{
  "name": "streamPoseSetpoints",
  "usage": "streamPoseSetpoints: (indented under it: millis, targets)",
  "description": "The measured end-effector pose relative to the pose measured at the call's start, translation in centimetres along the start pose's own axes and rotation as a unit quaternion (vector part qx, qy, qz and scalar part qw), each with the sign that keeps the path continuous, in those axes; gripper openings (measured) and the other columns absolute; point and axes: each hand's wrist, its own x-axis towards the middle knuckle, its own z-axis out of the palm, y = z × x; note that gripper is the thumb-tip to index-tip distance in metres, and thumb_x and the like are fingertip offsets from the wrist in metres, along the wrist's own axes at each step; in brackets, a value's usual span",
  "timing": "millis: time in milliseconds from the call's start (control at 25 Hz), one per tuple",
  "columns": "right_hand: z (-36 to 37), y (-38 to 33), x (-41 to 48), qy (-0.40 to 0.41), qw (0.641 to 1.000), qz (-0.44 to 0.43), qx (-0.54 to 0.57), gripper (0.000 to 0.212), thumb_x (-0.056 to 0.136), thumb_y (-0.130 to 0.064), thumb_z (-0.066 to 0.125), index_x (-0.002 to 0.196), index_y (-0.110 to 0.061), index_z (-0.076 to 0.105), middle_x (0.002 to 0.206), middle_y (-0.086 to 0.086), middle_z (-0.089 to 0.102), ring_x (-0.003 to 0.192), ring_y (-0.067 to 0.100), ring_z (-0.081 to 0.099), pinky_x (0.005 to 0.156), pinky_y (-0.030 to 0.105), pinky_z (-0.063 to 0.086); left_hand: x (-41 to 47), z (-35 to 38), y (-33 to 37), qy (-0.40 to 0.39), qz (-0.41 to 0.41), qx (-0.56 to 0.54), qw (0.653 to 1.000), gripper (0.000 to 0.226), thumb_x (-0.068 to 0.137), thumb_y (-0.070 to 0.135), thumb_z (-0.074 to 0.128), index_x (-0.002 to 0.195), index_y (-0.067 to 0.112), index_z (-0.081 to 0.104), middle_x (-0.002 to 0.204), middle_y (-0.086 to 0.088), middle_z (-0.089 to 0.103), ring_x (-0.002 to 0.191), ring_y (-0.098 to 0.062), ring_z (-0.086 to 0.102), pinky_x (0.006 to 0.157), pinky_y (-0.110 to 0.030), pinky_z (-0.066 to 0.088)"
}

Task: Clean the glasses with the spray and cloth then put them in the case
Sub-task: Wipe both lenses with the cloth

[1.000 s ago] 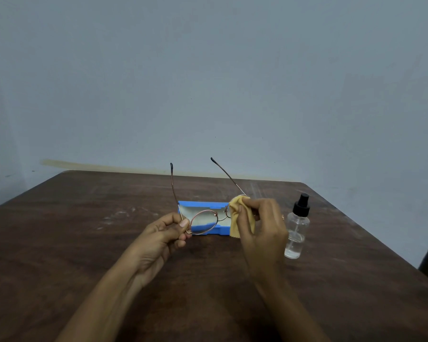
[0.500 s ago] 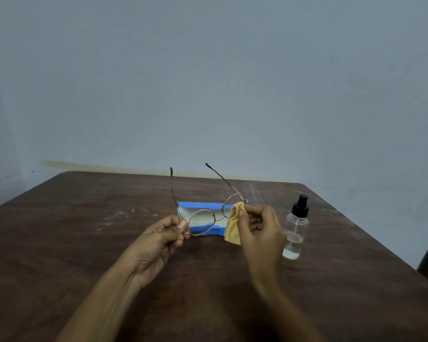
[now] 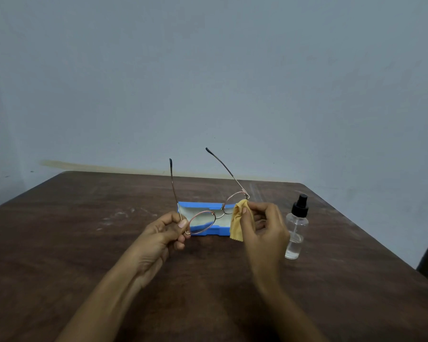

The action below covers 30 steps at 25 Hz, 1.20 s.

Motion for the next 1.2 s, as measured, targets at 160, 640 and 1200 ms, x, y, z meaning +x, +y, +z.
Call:
streamPoseSetpoints:
  millis: [160, 640, 1200]
  targets:
    - [0.0, -0.3, -0.2, -0.001, 0.997, -0.072, -0.015, 0.010, 0.081, -0.026, 0.056, 0.085, -0.019, 0.061, 0.085, -0.007, 0.055, 0.077, 0.007, 0.055, 0.064, 0.019, 0.045, 0.0, -0.1, -0.2, 0.000, 0.035, 0.032, 0.999, 0.023, 0.087, 0.000, 0.048, 0.065, 0.009, 0.051, 0.053, 0.002, 0.053, 0.041, -0.001, 0.047, 0.039, -0.010, 0.040]
    - [0.1, 0.0, -0.1, -0.036, 0.998, -0.040, 0.038, 0.009, 0.080, -0.013, 0.059, 0.085, -0.021, 0.061, 0.088, -0.011, 0.056, 0.079, 0.008, 0.057, 0.066, 0.025, 0.050, 0.2, 0.2, 0.2, 0.071, 0.054, 0.011, 0.996, 0.018, 0.088, 0.010, 0.049, 0.072, 0.007, 0.057, 0.049, 0.005, 0.054, 0.036, 0.000, 0.044, 0.035, -0.010, 0.035]
    - [0.4, 0.2, -0.2, -0.038, 0.999, -0.034, 0.006, 0.010, 0.078, -0.018, 0.059, 0.085, -0.015, 0.065, 0.089, -0.007, 0.053, 0.077, 0.007, 0.056, 0.063, 0.013, 0.046, -0.2, 0.0, 1.2, 0.025, 0.002, -0.053, 0.998, 0.026, 0.091, 0.010, 0.042, 0.068, 0.007, 0.053, 0.043, 0.005, 0.053, 0.033, 0.000, 0.043, 0.030, -0.007, 0.030]
